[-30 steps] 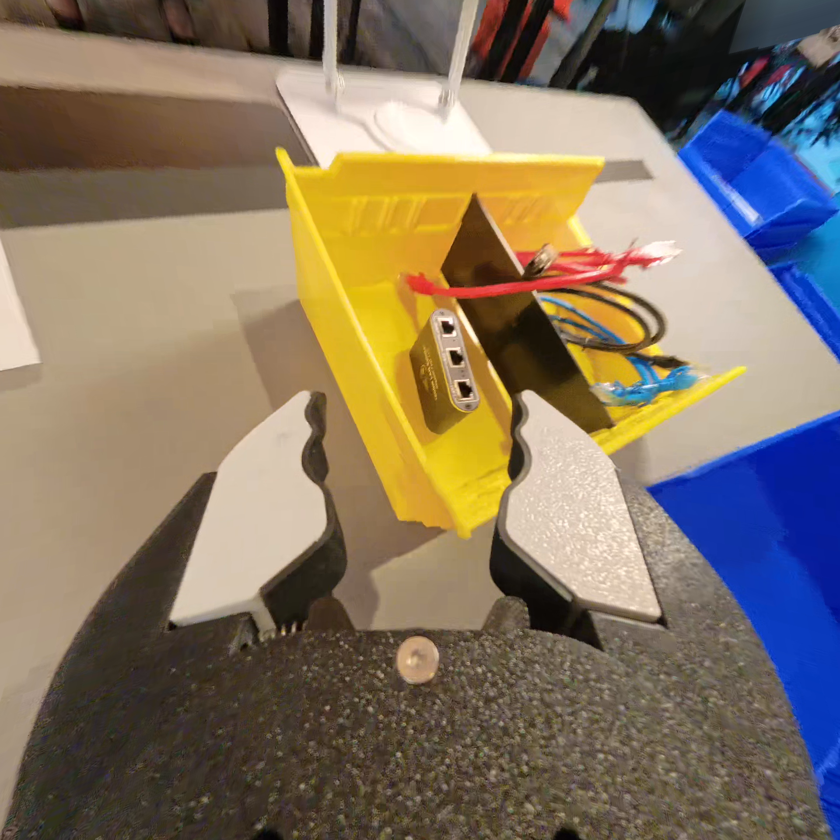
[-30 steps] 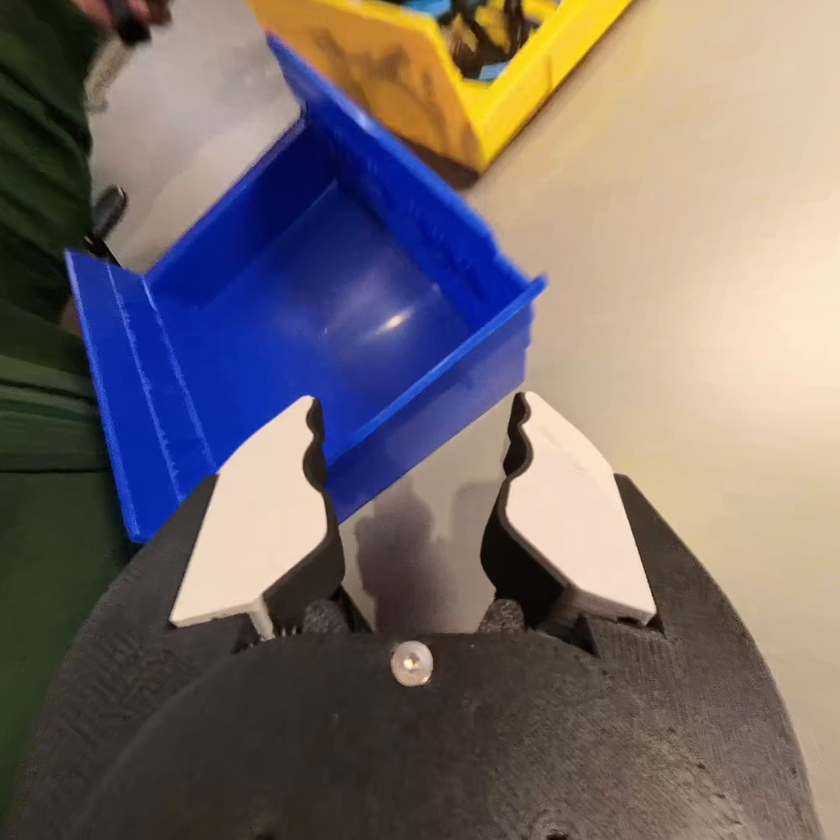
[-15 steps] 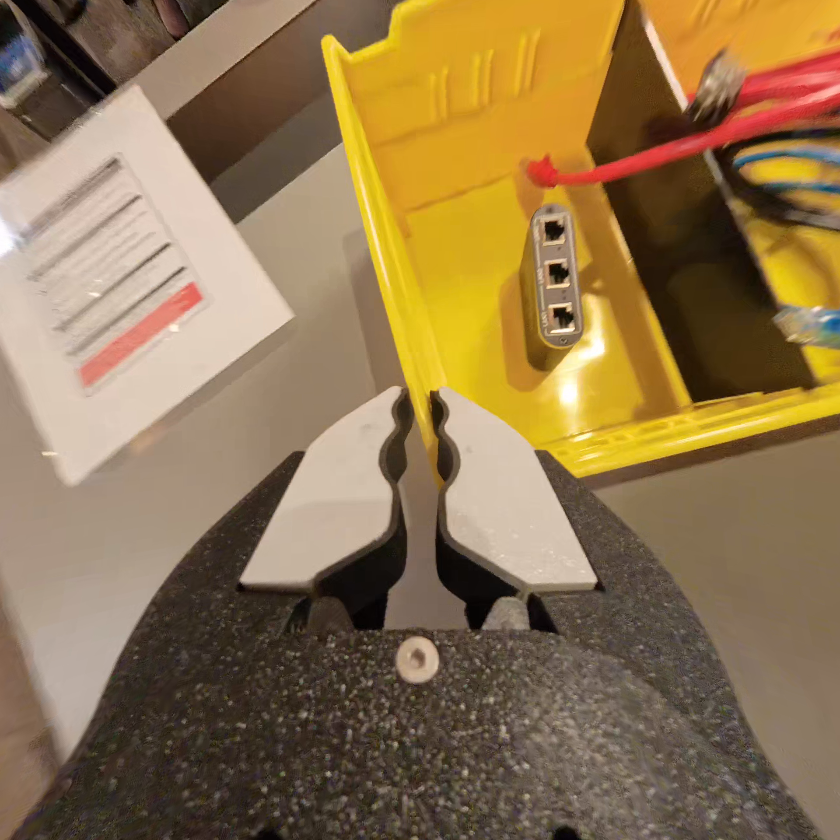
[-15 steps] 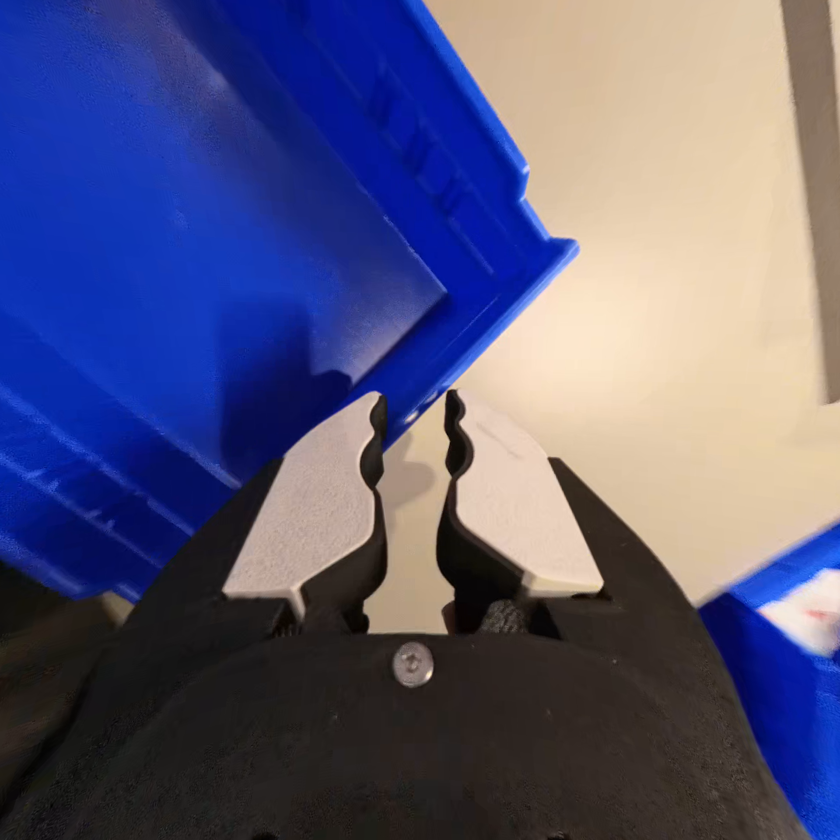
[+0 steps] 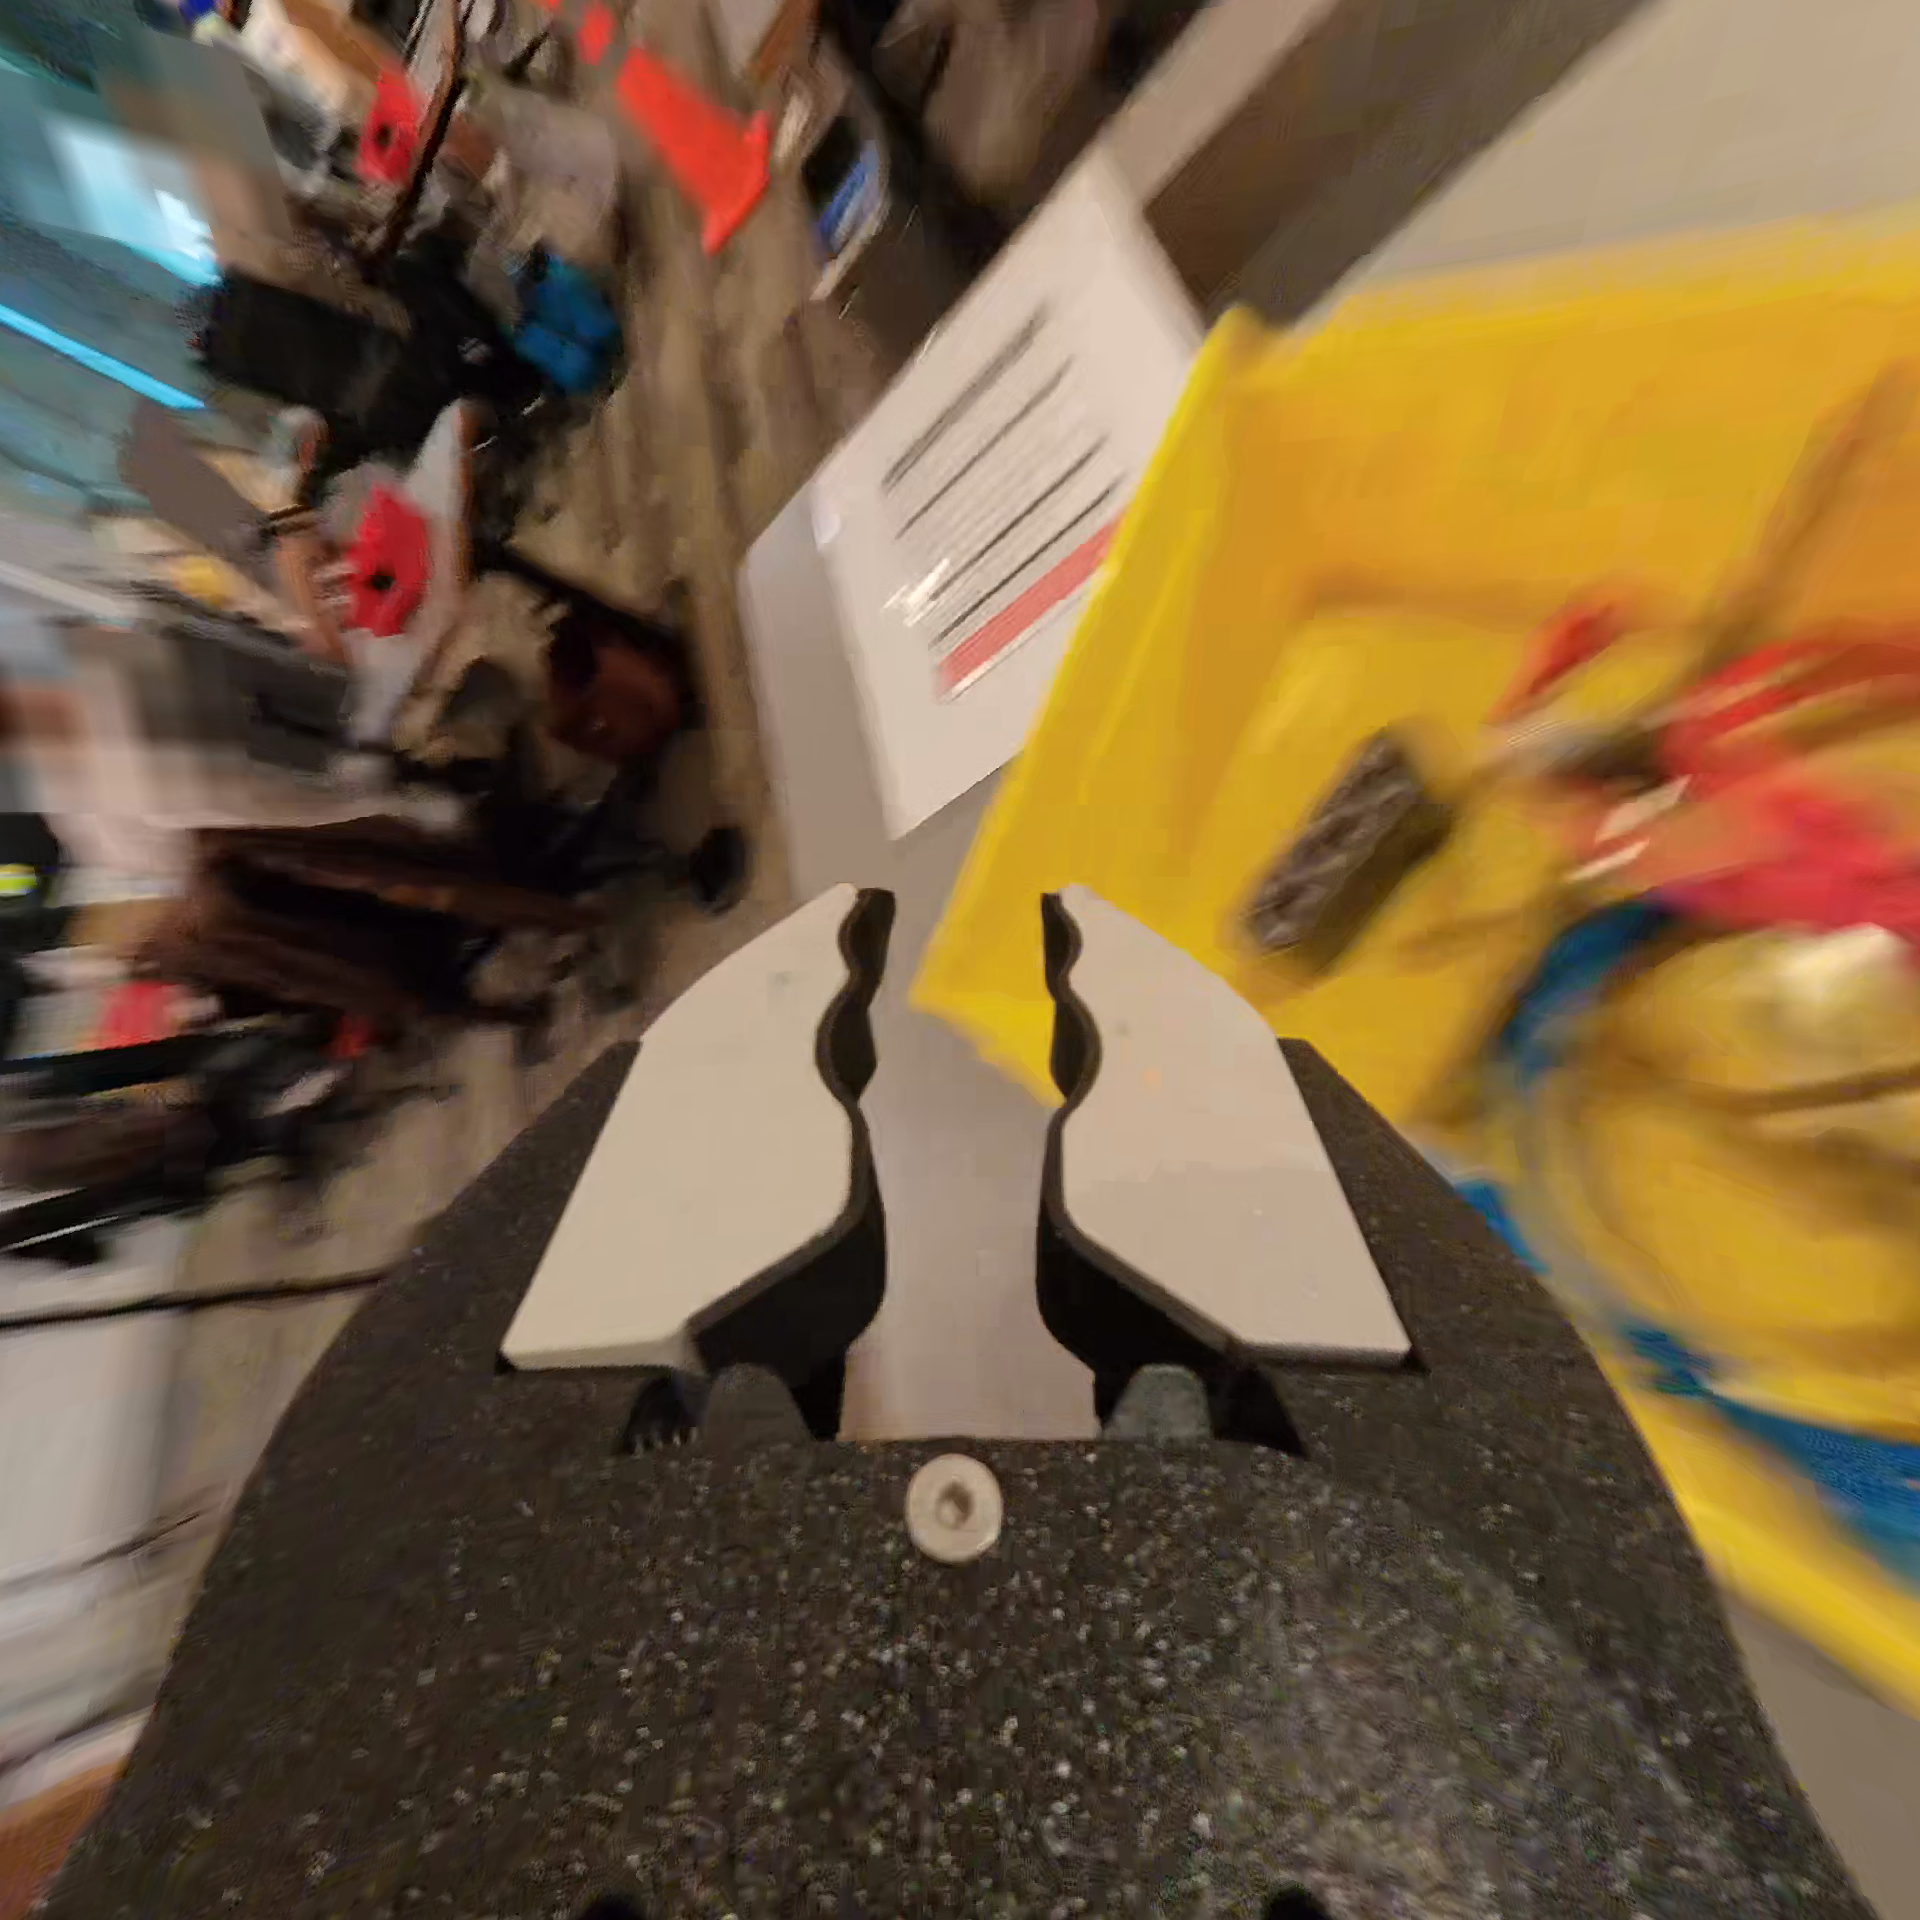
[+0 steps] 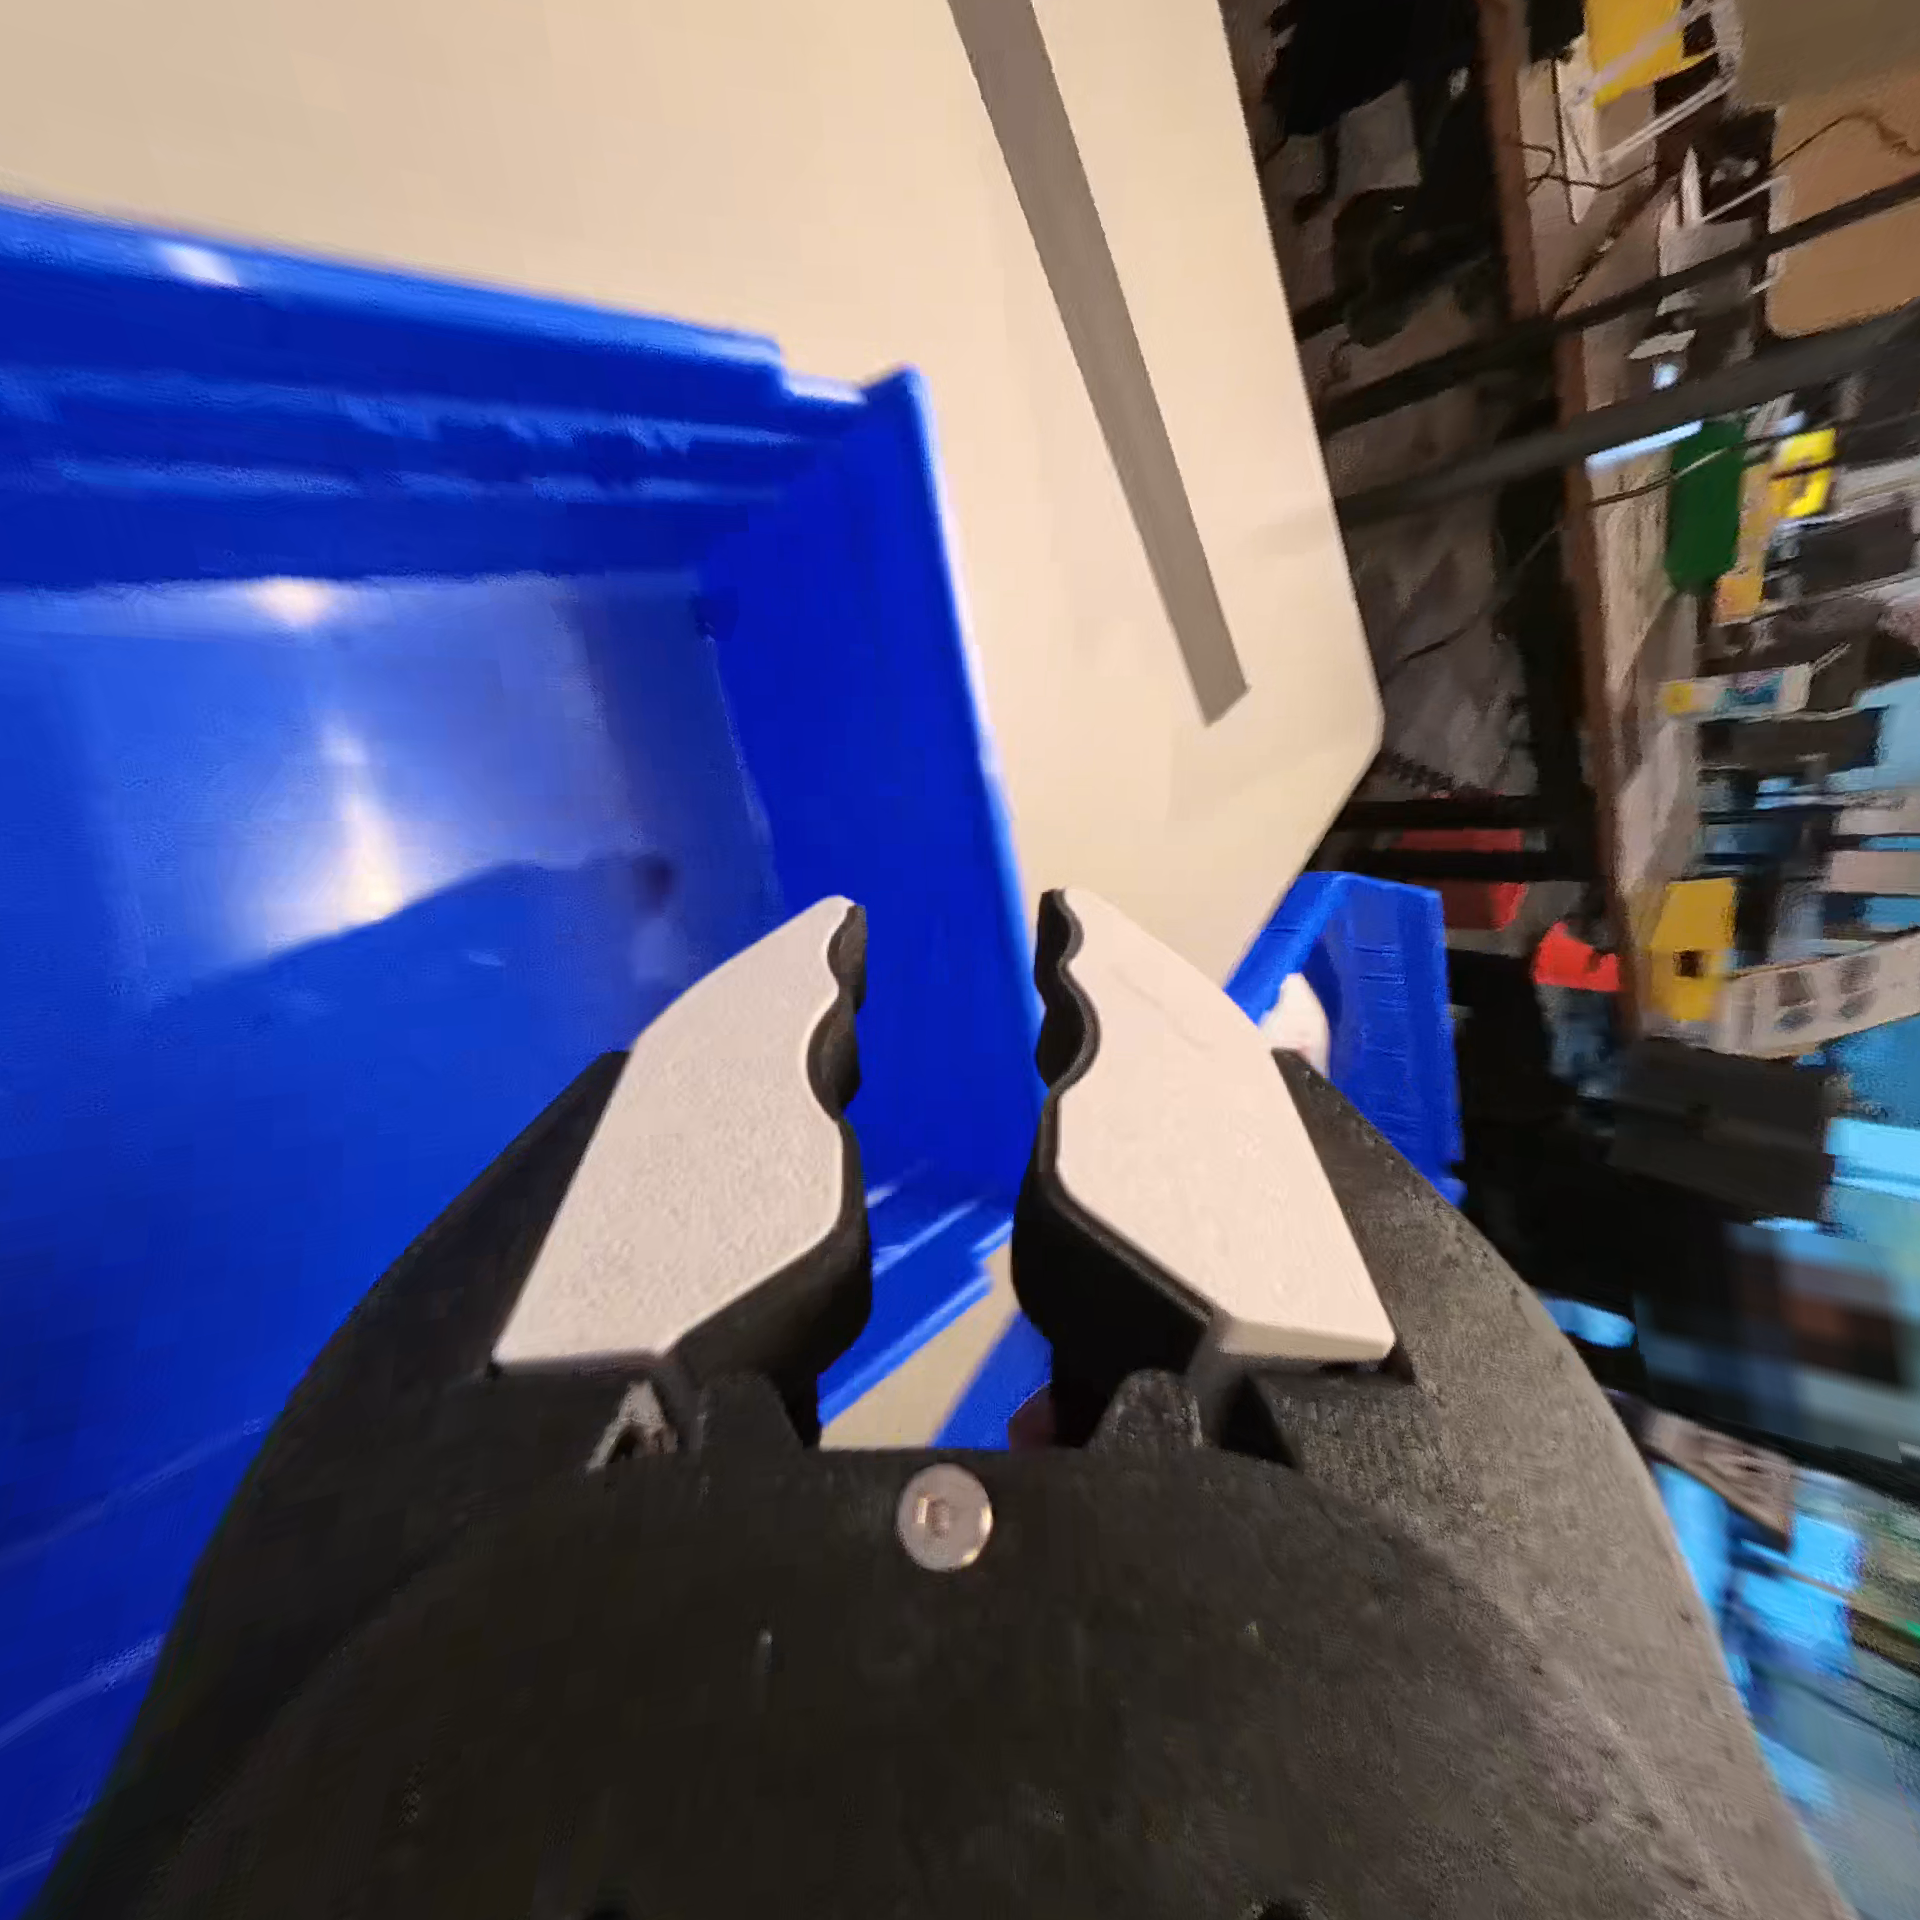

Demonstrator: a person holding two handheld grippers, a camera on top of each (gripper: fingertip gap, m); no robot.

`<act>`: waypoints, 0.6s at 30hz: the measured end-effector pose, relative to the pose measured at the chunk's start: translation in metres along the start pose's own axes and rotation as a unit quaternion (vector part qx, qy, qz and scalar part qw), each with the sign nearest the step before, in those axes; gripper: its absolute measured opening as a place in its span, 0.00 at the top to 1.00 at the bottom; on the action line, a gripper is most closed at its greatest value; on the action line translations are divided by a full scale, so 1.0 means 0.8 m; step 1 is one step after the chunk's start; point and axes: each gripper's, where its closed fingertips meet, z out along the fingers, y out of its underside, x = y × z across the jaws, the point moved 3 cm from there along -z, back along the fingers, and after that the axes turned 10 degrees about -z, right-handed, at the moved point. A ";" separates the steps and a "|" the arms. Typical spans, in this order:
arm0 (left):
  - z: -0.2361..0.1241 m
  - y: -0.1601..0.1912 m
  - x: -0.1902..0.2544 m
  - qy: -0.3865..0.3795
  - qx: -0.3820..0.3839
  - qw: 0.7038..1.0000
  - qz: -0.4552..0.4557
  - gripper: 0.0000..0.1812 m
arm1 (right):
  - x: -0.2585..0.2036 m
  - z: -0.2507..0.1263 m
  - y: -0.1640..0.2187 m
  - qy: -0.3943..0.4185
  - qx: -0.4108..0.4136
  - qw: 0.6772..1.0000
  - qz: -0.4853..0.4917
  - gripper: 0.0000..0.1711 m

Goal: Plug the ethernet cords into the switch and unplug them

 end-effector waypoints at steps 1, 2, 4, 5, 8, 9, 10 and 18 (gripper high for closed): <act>-0.023 -0.016 0.032 0.050 0.037 0.997 -0.049 0.81 | -0.015 -0.015 -0.006 -0.014 0.021 0.999 0.030 0.80; -0.046 -0.033 0.068 0.107 0.071 0.988 -0.089 0.77 | -0.034 -0.030 -0.015 -0.032 0.043 0.997 0.059 0.79; -0.087 -0.061 0.142 0.194 0.123 0.964 -0.136 0.73 | -0.072 -0.054 -0.026 -0.066 0.061 0.991 0.103 0.78; -0.101 -0.068 0.175 0.215 0.135 0.956 -0.146 0.71 | -0.088 -0.064 -0.026 -0.071 0.049 0.990 0.115 0.78; -0.115 -0.072 0.266 0.256 0.148 0.938 -0.181 0.65 | -0.125 -0.090 -0.038 -0.074 0.068 0.983 0.153 0.72; -0.112 -0.070 0.290 0.258 0.141 0.937 -0.189 0.61 | -0.138 -0.098 -0.045 -0.091 0.087 0.976 0.176 0.69; -0.104 -0.066 0.307 0.245 0.135 0.939 -0.199 0.58 | -0.151 -0.105 -0.053 -0.110 0.108 0.968 0.199 0.66; -0.022 -0.049 0.337 0.105 0.088 0.957 -0.256 0.56 | -0.222 -0.100 -0.140 -0.130 0.199 0.918 0.317 0.44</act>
